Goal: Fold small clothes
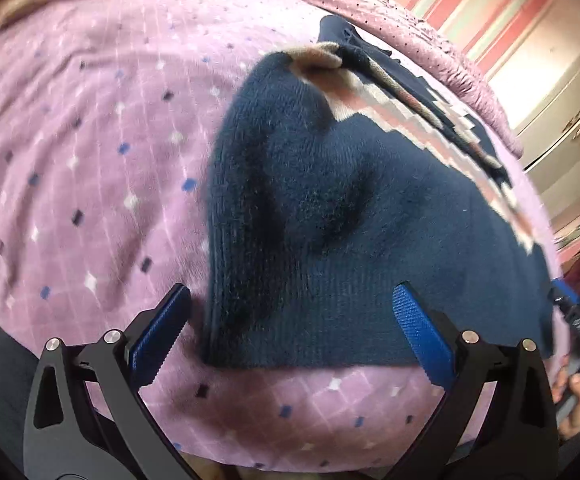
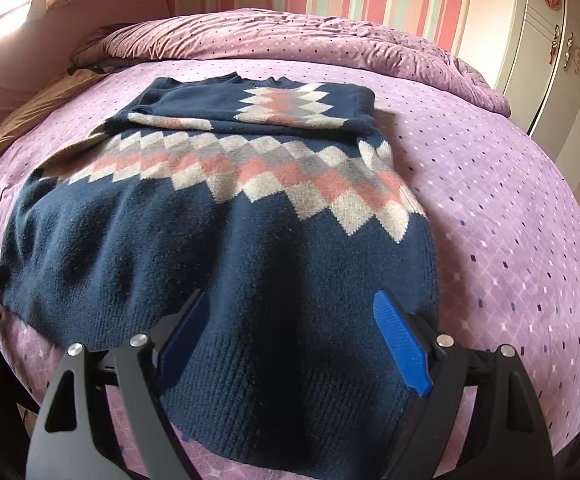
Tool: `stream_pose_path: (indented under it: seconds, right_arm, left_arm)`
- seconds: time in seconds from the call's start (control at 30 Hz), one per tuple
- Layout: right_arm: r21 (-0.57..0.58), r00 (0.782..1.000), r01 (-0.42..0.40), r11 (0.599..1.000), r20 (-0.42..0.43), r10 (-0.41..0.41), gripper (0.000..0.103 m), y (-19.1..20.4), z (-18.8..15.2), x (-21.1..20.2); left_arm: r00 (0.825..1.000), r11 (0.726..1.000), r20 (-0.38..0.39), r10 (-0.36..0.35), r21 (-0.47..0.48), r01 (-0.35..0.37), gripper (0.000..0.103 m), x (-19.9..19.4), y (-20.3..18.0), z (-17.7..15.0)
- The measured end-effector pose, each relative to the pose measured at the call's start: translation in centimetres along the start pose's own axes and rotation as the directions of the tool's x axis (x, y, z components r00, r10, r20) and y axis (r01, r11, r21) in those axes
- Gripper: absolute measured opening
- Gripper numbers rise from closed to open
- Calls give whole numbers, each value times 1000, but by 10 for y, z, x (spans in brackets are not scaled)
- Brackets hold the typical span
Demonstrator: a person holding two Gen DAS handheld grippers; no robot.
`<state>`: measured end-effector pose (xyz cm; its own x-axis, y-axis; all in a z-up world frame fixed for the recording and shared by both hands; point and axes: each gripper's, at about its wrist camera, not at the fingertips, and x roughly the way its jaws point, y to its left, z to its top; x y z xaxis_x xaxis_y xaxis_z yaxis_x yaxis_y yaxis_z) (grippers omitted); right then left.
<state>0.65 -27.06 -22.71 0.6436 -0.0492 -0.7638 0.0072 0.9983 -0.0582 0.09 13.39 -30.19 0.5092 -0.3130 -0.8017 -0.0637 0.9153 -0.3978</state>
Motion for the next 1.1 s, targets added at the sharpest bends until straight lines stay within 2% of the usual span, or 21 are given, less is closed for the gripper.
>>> stream_pose_path:
  seconds: [0.03,0.13,0.17,0.2,0.3,0.4,0.53,0.63,0.77,1.0,1.1]
  right_arm:
    - [0,1000,-1,1000,1,1,85,0,-1,0]
    - [-4,1000,-4,1000,-5,4,85,0,-1,1]
    - [-7,1000,-4,1000,-4,4,85,1,-1,1]
    - [-11,1000,-4,1000,-2,4,85,2,-1,1]
    - [-19,1000,-10,1000,-1,10,85,6,0,1]
    - [-18,1000,-13,1000,-1,13,85,6,0,0]
    - [-7,1000,-7,1000,-8,7,85,1,-6,-5]
    - [38,1000,-8,999,-21,9,85,-8,-21,-10]
    - [81,999,26,996,-27,-24,85,-22,-40,-15]
    - [150,998,52,987,-38,-47,85,-46,-49,-19]
    - [205,999,40,978,-31,-34,85,-57,-53,-26]
  left_arm:
    - [1000,1000,-16,-12,-3,12,99,2,0,-1]
    - [1000,999,-24,-9,31,9,83,2,-6,-4]
    - [1000,999,-27,-12,39,13,71,1,-8,-4]
    - [999,999,-33,-9,48,11,53,2,-9,-4]
    - [995,992,-59,82,100,-76,19,7,-14,-2]
    - [993,991,-80,90,108,-81,15,8,-12,4]
    - [982,959,-65,176,236,-157,13,7,-33,5]
    - [978,945,-47,205,268,-185,12,8,-43,9]
    - [977,940,-31,211,281,-194,12,9,-53,17]
    - [974,914,6,228,345,-216,12,5,-66,25]
    - [973,907,23,229,358,-222,12,4,-72,28]
